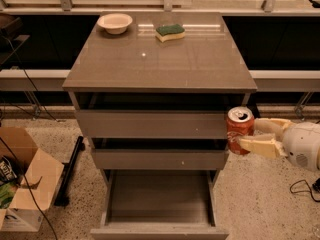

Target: Pick coke can from bottom drawer and place on counter

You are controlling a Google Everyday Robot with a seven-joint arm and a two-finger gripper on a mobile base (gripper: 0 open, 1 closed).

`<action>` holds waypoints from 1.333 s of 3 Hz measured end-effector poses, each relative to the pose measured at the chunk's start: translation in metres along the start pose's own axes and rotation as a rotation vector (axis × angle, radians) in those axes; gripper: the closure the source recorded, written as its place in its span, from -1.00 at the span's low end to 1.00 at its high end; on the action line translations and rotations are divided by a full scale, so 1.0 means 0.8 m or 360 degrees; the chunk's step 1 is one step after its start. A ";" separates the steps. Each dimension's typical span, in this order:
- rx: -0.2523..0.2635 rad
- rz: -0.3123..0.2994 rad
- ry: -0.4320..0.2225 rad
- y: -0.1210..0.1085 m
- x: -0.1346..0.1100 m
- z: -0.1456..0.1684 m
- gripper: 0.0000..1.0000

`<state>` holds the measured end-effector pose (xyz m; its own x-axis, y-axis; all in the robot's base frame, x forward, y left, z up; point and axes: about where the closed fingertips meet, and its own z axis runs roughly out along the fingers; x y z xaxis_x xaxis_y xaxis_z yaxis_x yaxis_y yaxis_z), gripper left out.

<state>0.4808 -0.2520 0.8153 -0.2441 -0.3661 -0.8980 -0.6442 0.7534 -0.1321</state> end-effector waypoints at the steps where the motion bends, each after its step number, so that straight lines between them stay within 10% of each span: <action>1: -0.0020 -0.0058 -0.0011 0.001 -0.018 0.004 1.00; 4: -0.0060 -0.0555 -0.0097 -0.009 -0.194 0.074 1.00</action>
Offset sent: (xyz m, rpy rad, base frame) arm 0.0523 0.0617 0.0866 -0.1089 -0.1708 0.1819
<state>0.5664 -0.1685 0.9308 0.0383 -0.5636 -0.8252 -0.7075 0.5678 -0.4207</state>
